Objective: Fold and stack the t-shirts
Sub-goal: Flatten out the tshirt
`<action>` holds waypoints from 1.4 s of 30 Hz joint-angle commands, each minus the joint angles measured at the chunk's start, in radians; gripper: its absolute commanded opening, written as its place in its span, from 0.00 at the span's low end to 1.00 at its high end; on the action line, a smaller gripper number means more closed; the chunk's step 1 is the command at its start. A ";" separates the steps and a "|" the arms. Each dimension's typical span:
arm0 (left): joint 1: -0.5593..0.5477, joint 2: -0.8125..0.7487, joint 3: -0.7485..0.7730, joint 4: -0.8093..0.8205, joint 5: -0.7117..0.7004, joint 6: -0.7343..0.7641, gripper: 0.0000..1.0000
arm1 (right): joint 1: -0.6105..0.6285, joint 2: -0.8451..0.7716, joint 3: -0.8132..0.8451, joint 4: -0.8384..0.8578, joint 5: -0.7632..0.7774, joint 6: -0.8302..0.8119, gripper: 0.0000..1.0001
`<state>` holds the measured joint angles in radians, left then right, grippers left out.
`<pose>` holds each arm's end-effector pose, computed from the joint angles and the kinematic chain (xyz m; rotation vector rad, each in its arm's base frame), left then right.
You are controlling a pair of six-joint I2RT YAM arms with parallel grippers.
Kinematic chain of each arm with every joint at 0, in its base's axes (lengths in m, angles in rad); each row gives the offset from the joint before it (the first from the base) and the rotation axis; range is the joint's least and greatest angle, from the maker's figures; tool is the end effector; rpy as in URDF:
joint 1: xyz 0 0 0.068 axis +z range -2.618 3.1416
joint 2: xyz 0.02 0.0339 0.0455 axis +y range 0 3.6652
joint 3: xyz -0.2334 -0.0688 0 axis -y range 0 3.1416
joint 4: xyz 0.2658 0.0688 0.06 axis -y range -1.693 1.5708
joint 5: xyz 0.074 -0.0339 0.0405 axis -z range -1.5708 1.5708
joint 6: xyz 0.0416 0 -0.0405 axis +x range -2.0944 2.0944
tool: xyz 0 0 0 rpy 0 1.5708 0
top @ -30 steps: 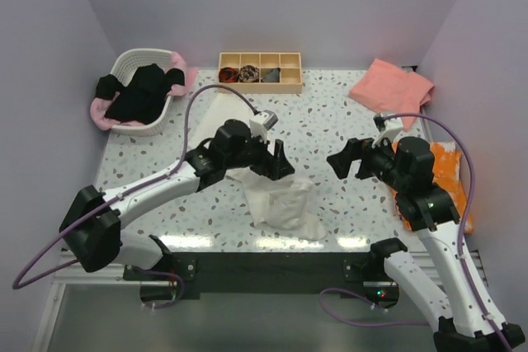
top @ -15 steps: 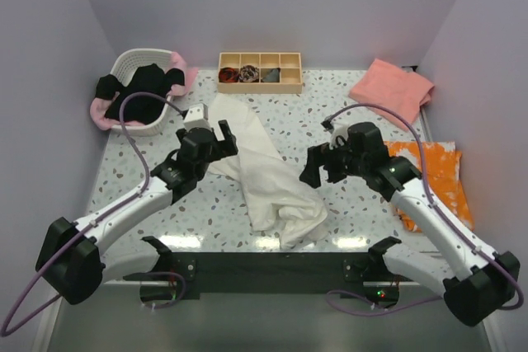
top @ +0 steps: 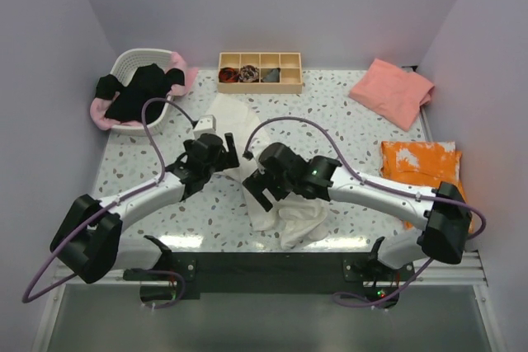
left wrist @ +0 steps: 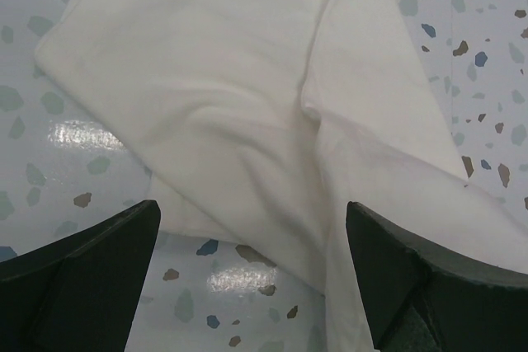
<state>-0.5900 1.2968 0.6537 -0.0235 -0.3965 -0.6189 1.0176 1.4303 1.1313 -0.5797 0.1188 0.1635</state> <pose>0.2531 -0.1501 0.1573 -0.2439 2.1743 -0.2411 0.1789 0.2804 0.2349 -0.9778 2.2770 0.3750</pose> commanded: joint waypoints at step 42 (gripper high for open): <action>0.234 0.024 -0.043 0.105 0.203 0.011 1.00 | 0.460 0.470 0.102 -0.072 0.555 0.007 0.69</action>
<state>-0.3656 1.3376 0.6235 0.0364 -0.2081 -0.6315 1.4929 1.8839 1.2228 -0.6403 0.6174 0.1566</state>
